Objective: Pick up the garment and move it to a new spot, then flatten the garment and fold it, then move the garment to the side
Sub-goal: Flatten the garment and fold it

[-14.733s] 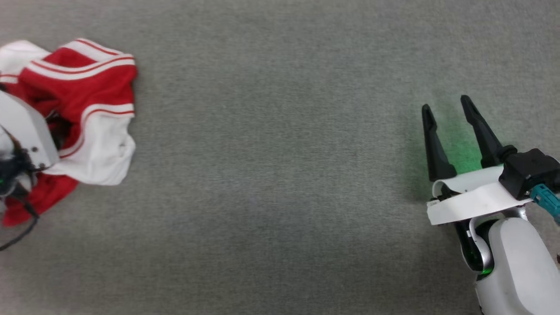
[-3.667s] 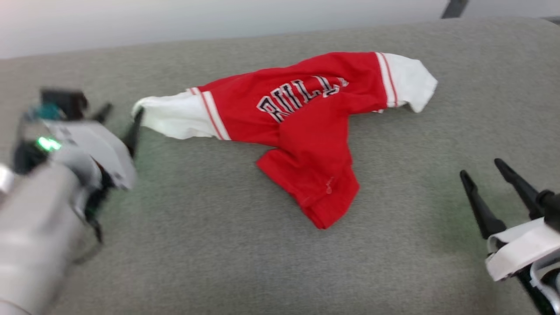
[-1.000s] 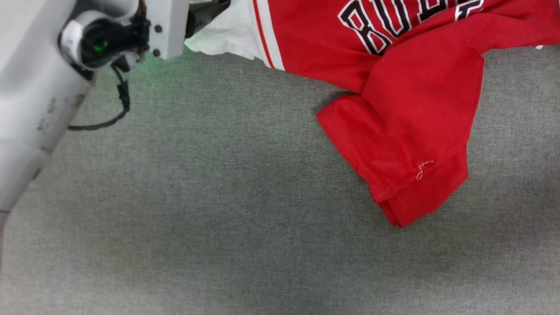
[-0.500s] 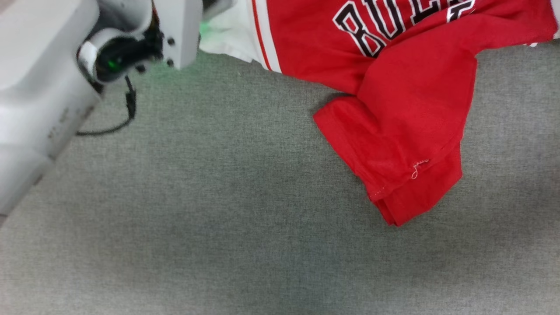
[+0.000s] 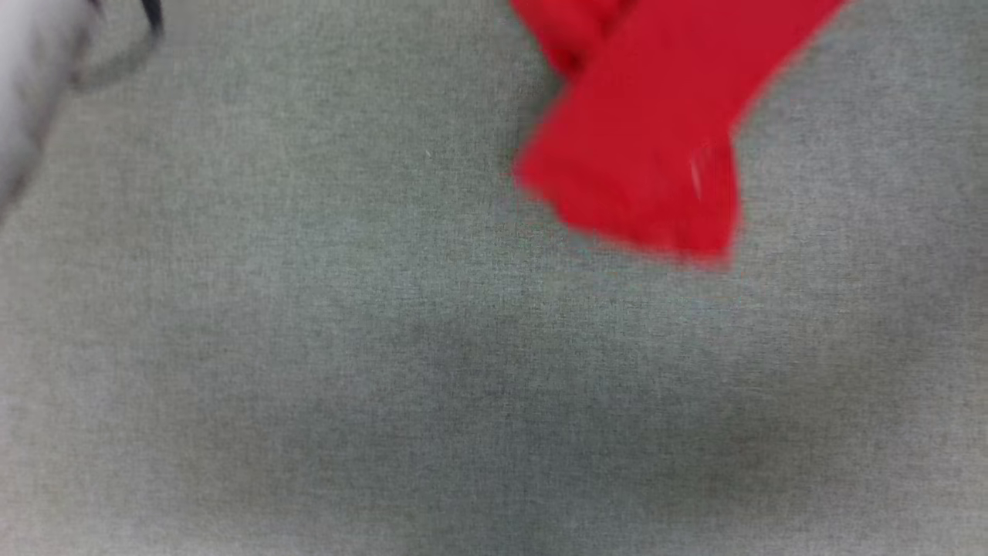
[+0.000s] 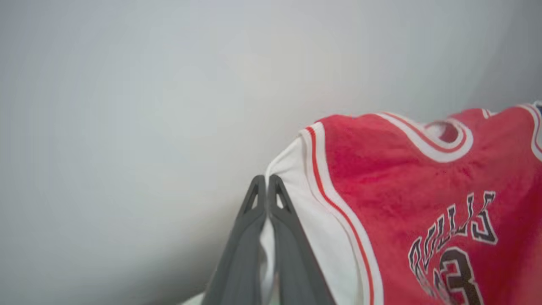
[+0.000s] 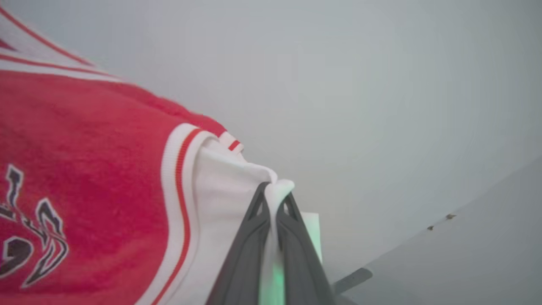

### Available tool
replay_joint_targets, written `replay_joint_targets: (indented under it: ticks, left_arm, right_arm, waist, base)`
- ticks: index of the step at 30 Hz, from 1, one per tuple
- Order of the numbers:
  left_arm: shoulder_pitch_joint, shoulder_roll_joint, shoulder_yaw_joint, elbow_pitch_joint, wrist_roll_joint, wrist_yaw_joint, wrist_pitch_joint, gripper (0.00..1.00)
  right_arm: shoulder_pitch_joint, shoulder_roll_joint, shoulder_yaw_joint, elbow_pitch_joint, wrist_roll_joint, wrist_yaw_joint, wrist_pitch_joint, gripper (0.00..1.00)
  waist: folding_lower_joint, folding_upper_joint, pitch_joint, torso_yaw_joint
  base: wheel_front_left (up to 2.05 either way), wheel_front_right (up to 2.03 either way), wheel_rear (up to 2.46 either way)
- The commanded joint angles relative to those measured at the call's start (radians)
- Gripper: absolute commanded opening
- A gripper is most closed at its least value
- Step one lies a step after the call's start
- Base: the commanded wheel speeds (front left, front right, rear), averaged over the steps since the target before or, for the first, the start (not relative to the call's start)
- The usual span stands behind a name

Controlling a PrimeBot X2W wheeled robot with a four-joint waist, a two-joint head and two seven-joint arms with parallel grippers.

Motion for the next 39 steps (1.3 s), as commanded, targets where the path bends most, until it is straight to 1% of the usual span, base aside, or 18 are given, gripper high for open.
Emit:
replay_joint_targets:
  ticks: [1, 3, 5, 7, 9, 11, 13, 16, 17, 18, 20, 24, 27, 29, 30, 33, 36, 39]
  left_arm:
    - [-0.051, -0.013, 0.024, 0.036, 0.005, 0.011, -0.039, 0.00]
    - [-0.122, -0.038, 0.055, 0.085, 0.016, 0.015, -0.106, 0.00]
    - [-0.193, -0.060, 0.095, 0.114, 0.023, 0.015, -0.146, 0.00]
    - [-0.253, -0.076, 0.147, 0.132, 0.029, 0.022, -0.160, 0.00]
    - [-0.310, -0.076, 0.207, 0.120, 0.068, 0.025, -0.162, 0.00]
    - [-0.299, -0.086, 0.271, 0.104, 0.092, 0.021, -0.160, 0.00]
    - [-0.274, -0.090, 0.323, 0.089, 0.120, 0.013, -0.160, 0.00]
    - [-0.173, -0.085, 0.336, 0.082, 0.145, 0.002, -0.161, 0.00]
    - [-0.124, -0.079, 0.321, 0.074, 0.153, -0.001, -0.161, 0.00]
    - [-0.068, -0.077, 0.312, 0.046, 0.134, -0.001, -0.161, 0.00]
    - [0.059, -0.046, 0.264, -0.037, 0.103, -0.002, -0.161, 0.00]
    - [0.315, 0.058, 0.180, -0.235, -0.017, -0.002, -0.161, 0.00]
    - [0.488, 0.135, 0.113, -0.372, -0.079, -0.002, -0.160, 0.00]
    - [0.598, 0.190, 0.092, -0.449, -0.107, -0.002, -0.161, 0.00]
    - [0.651, 0.207, 0.086, -0.487, -0.119, -0.002, -0.162, 0.00]
    - [0.805, 0.246, 0.107, -0.570, -0.136, -0.002, -0.162, 0.00]
    - [0.959, 0.262, 0.124, -0.620, -0.146, -0.002, -0.162, 0.00]
    - [1.077, 0.268, 0.138, -0.676, -0.156, -0.002, -0.162, 0.00]
  right_arm:
    - [-0.047, 0.023, -0.035, 0.042, 0.008, -0.002, -0.023, 0.00]
    - [-0.109, 0.060, -0.077, 0.126, -0.006, -0.002, -0.068, 0.00]
    - [-0.169, 0.101, -0.121, 0.211, -0.022, -0.002, -0.108, 0.00]
    - [-0.228, 0.138, -0.160, 0.284, -0.038, -0.002, -0.132, 0.00]
    - [-0.271, 0.162, -0.189, 0.334, -0.064, -0.002, -0.143, 0.00]
    - [-0.284, 0.179, -0.215, 0.351, -0.083, -0.002, -0.144, 0.00]
    - [-0.271, 0.178, -0.238, 0.335, -0.103, -0.002, -0.145, 0.00]
    - [-0.174, 0.166, -0.243, 0.305, -0.132, -0.002, -0.143, 0.00]
    - [-0.133, 0.165, -0.232, 0.286, -0.144, -0.002, -0.144, 0.00]
    - [-0.088, 0.165, -0.225, 0.261, -0.144, -0.002, -0.144, 0.00]
    - [0.011, 0.145, -0.214, 0.216, -0.138, -0.002, -0.144, 0.00]
    - [0.240, 0.105, -0.177, 0.081, -0.078, -0.002, -0.144, 0.00]
    - [0.391, 0.045, -0.144, -0.031, -0.029, -0.002, -0.144, 0.00]
    - [0.487, 0.002, -0.126, -0.106, 0.003, -0.002, -0.144, 0.00]
    - [0.532, -0.024, -0.121, -0.142, 0.018, -0.002, -0.141, 0.00]
    - [0.674, -0.102, -0.104, -0.242, 0.076, -0.002, -0.104, 0.00]
    - [0.802, -0.167, -0.087, -0.348, 0.132, -0.002, -0.047, 0.00]
    - [0.902, -0.227, -0.097, -0.430, 0.165, -0.002, -0.027, 0.00]
  waist:
    - [0.0000, 0.0000, -0.013, -0.006]
    - [0.0000, 0.0000, -0.020, -0.011]
    - [0.0000, 0.0000, -0.029, -0.017]
    - [0.0000, 0.0000, -0.038, -0.021]
    - [0.0000, 0.0000, -0.045, -0.026]
    - [0.0000, 0.0000, -0.052, -0.030]
    - [0.0000, 0.0000, -0.060, -0.031]
    - [0.0000, 0.0000, -0.079, -0.031]
    - [0.0000, 0.0000, -0.086, -0.034]
    - [0.0000, 0.0000, -0.092, -0.040]
    - [0.0000, 0.0000, -0.109, -0.046]
    - [0.0000, 0.0000, -0.139, -0.053]
    - [0.0000, 0.0000, -0.158, -0.059]
    - [0.0000, 0.0000, -0.174, -0.062]
    - [0.0000, 0.0000, -0.182, -0.060]
    - [0.0000, 0.0000, -0.209, -0.054]
    - [0.0000, 0.0000, -0.242, -0.051]
    - [0.0000, 0.0000, -0.275, -0.050]
  base:
    - [0.00, 0.00, 0.00]
    - [0.00, 0.00, 0.00]
    - [0.00, 0.00, 0.00]
    - [0.00, 0.00, 0.00]
    - [0.00, 0.00, 0.00]
    - [0.00, 0.00, 0.00]
    - [0.00, 0.00, 0.00]
    - [0.00, 0.00, 0.00]
    - [0.00, 0.00, 0.00]
    - [0.00, 0.00, 0.00]
    - [0.00, 0.00, 0.00]
    - [0.00, 0.00, 0.00]
    - [0.00, 0.00, 0.00]
    - [0.00, 0.00, 0.00]
    - [0.00, 0.00, 0.00]
    - [0.00, 0.00, 0.00]
    - [0.00, 0.00, 0.00]
    - [0.00, 0.00, 0.00]
